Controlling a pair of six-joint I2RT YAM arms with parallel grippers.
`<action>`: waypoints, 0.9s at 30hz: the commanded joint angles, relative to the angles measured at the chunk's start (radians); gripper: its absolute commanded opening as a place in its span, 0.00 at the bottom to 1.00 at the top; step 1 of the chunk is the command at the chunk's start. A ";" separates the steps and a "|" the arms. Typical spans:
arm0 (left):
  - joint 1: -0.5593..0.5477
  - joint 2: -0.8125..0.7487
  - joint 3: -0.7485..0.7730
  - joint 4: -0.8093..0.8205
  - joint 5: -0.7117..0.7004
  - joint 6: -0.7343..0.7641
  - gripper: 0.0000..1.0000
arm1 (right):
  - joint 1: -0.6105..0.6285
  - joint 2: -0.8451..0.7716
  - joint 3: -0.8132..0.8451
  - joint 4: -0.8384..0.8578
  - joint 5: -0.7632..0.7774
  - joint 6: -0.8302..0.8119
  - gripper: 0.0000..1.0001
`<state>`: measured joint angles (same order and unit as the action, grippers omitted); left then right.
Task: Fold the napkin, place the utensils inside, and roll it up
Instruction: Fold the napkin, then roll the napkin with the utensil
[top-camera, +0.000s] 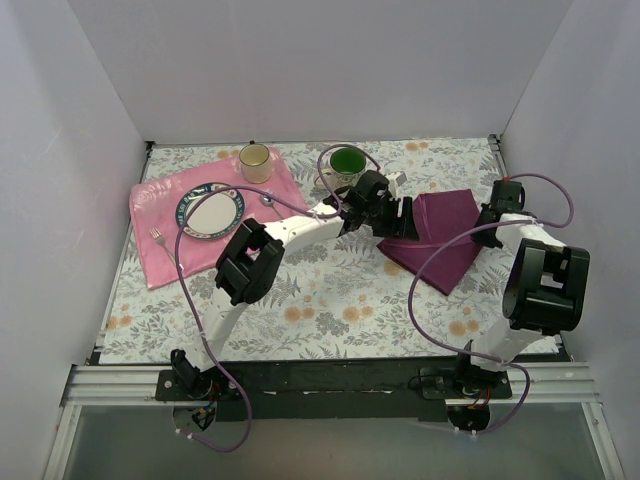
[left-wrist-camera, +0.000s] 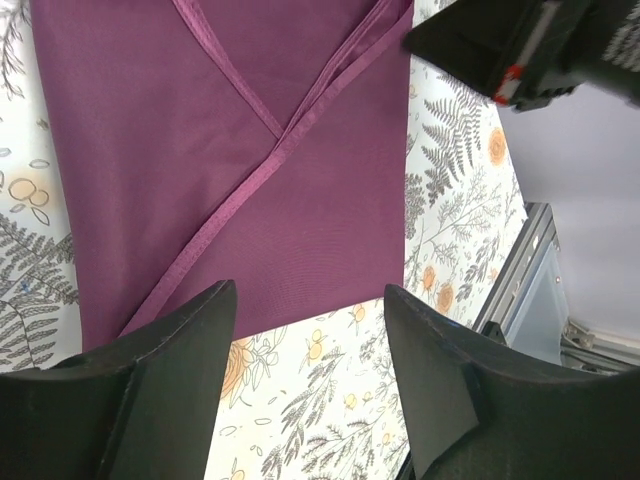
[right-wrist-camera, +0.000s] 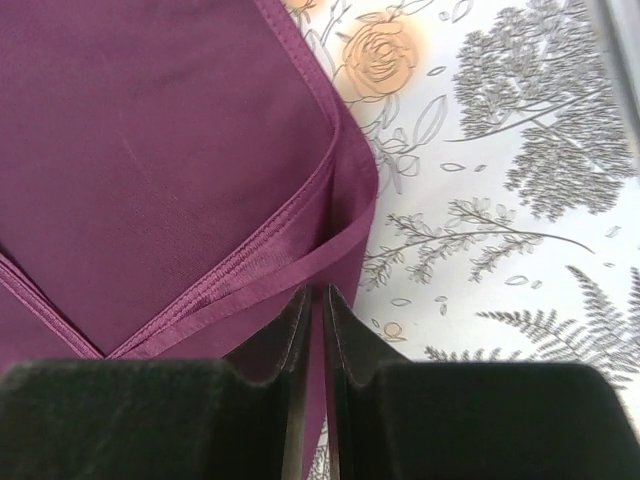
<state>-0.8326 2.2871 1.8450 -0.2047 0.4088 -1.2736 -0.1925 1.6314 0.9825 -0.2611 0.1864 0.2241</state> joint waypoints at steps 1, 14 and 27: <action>0.004 -0.049 0.078 -0.088 -0.047 0.037 0.62 | 0.001 0.048 0.013 0.063 -0.053 -0.009 0.16; 0.061 -0.230 -0.051 -0.260 -0.117 0.126 0.82 | 0.098 0.027 0.142 -0.139 0.062 -0.015 0.37; 0.121 -0.408 -0.421 0.000 0.044 -0.101 0.76 | 0.283 -0.357 -0.137 -0.268 0.035 0.135 0.83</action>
<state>-0.7208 1.8503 1.4658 -0.3061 0.3485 -1.2785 0.1532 1.3266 0.9035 -0.4782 0.2749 0.2638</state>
